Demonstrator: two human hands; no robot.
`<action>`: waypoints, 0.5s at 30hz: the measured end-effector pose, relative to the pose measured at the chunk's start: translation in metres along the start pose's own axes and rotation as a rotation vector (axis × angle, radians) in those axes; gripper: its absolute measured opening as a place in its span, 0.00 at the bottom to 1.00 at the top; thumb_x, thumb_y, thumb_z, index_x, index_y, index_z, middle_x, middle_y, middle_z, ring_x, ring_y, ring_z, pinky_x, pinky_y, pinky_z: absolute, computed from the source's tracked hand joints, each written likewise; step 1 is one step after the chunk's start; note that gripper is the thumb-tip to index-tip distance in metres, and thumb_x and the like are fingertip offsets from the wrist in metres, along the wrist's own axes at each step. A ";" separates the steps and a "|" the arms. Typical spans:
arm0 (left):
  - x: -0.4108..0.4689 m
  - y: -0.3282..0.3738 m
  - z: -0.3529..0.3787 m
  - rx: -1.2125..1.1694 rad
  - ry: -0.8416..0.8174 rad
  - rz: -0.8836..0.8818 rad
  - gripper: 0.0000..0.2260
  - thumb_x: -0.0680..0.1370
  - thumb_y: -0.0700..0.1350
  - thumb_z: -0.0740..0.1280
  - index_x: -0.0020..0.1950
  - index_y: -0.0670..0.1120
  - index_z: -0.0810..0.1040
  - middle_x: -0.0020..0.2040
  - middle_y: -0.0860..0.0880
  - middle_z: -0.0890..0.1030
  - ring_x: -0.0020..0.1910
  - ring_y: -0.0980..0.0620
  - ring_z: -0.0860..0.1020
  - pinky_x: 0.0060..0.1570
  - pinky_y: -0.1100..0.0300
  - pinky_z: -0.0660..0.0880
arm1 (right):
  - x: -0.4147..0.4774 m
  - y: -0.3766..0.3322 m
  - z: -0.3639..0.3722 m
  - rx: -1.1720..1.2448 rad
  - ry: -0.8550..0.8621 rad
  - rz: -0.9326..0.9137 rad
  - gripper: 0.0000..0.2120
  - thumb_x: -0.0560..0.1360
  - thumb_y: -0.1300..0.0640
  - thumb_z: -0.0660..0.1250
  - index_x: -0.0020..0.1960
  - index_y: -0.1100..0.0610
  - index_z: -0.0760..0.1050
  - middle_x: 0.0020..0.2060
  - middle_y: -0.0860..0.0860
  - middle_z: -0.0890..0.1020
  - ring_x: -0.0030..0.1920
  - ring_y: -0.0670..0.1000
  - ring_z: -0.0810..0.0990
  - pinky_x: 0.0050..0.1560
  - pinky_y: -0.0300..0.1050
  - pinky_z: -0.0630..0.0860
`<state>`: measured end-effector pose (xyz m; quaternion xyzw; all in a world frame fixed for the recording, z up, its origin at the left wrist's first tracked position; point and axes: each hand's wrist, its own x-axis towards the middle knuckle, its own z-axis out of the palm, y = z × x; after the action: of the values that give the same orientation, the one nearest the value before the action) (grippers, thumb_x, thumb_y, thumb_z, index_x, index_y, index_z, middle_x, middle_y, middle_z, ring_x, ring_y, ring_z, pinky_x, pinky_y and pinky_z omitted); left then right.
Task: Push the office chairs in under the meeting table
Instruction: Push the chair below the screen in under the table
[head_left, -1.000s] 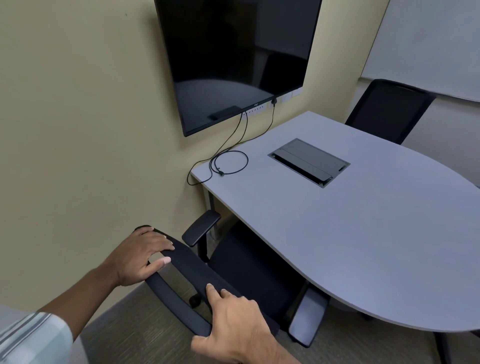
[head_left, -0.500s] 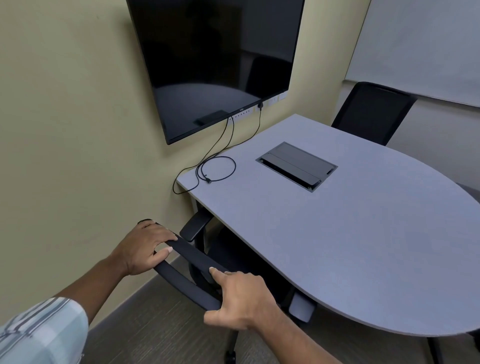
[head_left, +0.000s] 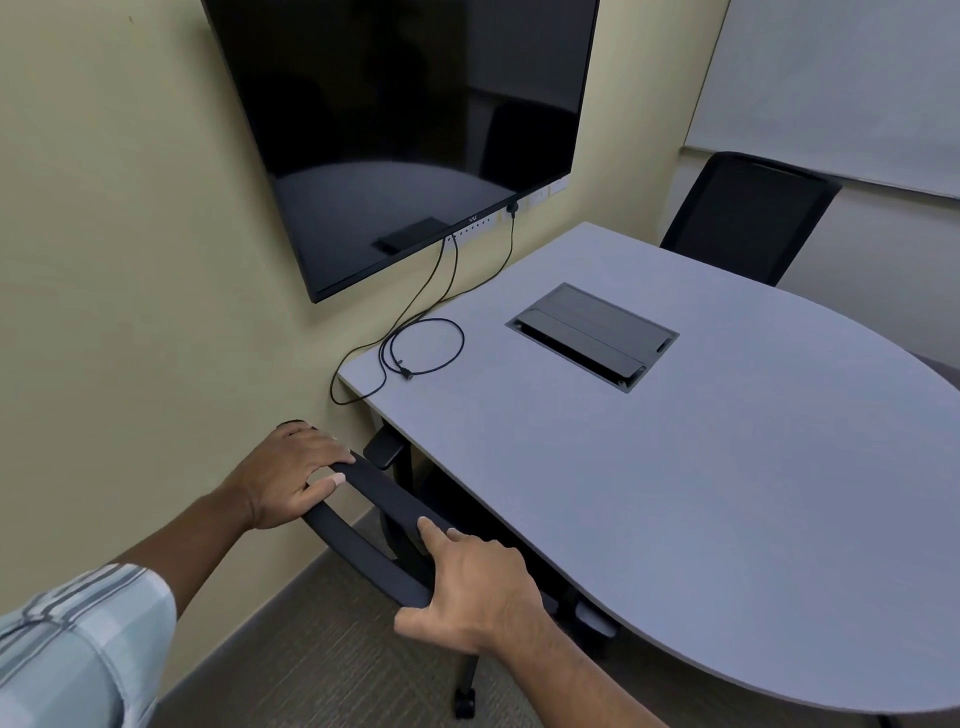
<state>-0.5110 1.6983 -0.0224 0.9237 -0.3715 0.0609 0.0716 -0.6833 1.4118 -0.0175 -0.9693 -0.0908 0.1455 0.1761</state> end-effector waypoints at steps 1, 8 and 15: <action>0.004 -0.005 0.000 0.002 -0.010 0.008 0.20 0.83 0.58 0.59 0.63 0.52 0.85 0.59 0.54 0.86 0.60 0.49 0.82 0.66 0.51 0.70 | 0.004 -0.001 0.000 0.003 0.005 0.004 0.53 0.65 0.26 0.59 0.85 0.44 0.49 0.80 0.58 0.71 0.67 0.62 0.81 0.55 0.59 0.78; 0.031 -0.030 0.002 0.020 -0.068 0.015 0.22 0.85 0.60 0.56 0.67 0.52 0.83 0.62 0.54 0.85 0.63 0.50 0.79 0.69 0.49 0.69 | 0.031 -0.002 -0.005 0.010 0.015 0.028 0.54 0.66 0.26 0.59 0.85 0.46 0.48 0.77 0.58 0.74 0.64 0.63 0.82 0.55 0.60 0.77; 0.046 -0.032 0.004 0.048 -0.178 -0.136 0.30 0.84 0.62 0.44 0.74 0.57 0.79 0.73 0.55 0.80 0.76 0.48 0.71 0.79 0.47 0.58 | 0.041 0.004 -0.016 0.015 0.015 0.061 0.53 0.67 0.26 0.61 0.85 0.48 0.51 0.61 0.54 0.80 0.54 0.60 0.82 0.51 0.58 0.79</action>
<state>-0.4558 1.6897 -0.0211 0.9499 -0.3115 -0.0176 0.0203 -0.6387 1.4123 -0.0148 -0.9714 -0.0586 0.1442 0.1794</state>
